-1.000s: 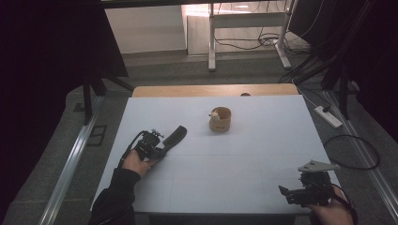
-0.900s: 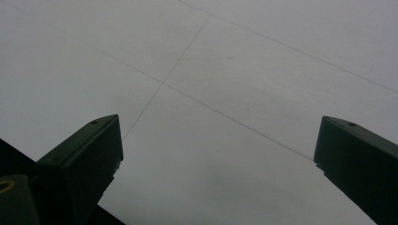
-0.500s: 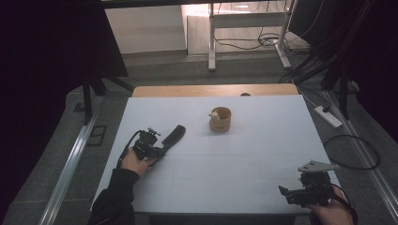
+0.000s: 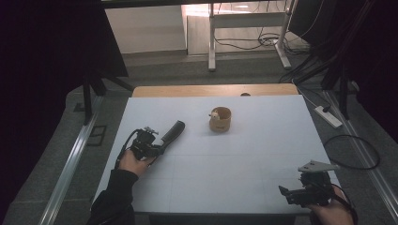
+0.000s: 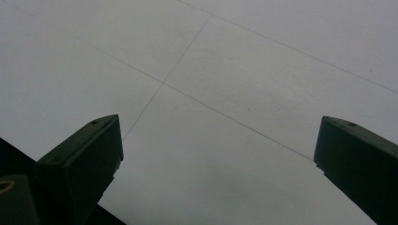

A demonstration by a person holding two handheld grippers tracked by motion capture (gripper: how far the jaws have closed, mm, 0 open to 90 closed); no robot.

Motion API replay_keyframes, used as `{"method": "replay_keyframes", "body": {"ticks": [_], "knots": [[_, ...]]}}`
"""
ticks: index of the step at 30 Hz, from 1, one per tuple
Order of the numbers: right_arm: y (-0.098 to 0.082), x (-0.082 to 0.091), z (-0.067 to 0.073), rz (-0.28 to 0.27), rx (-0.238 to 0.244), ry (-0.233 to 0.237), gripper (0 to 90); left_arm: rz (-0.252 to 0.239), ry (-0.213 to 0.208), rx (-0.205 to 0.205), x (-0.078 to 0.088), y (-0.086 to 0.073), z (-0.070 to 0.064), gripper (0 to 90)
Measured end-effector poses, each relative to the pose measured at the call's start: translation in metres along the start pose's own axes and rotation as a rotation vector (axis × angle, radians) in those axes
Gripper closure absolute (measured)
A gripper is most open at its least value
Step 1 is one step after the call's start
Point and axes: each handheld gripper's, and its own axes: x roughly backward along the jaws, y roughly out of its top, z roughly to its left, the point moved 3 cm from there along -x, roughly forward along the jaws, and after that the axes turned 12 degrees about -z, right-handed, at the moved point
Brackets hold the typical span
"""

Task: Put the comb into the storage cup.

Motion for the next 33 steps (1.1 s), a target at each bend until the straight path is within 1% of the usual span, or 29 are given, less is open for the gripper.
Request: {"method": "replay_keyframes", "body": {"ticks": [4, 9, 14, 25, 29, 31, 33], "knots": [[0.0, 0.0, 0.0, 0.0, 0.0, 0.0, 2.2, -0.024, -0.006, -0.003, 0.004, 0.001, -0.002, 71.8], [0.0, 0.0, 0.0, 0.0, 0.0, 0.0, 2.2, -0.05, -0.014, -0.019, 0.008, 0.001, -0.005, 71.8], [0.0, 0.0, 0.0, -0.001, 0.0, 0.0, 2.1, -0.061, -0.029, -0.025, 0.011, 0.001, -0.007, 71.8], [0.0, 0.0, 0.0, -0.003, 0.0, -0.001, 2.2, -0.117, -0.033, -0.033, 0.022, 0.002, -0.012, 71.8], [0.0, 0.0, 0.0, -0.003, 0.001, -0.001, 2.2, -0.137, -0.041, -0.033, 0.025, 0.003, -0.014, 71.8], [0.0, 0.001, 0.0, -0.003, 0.002, -0.001, 2.2, -0.138, -0.057, -0.03, 0.025, 0.002, -0.015, 71.8], [0.0, 0.001, 0.0, -0.003, 0.001, -0.001, 2.2, -0.134, -0.061, -0.038, 0.026, 0.002, -0.016, 71.8]]}}
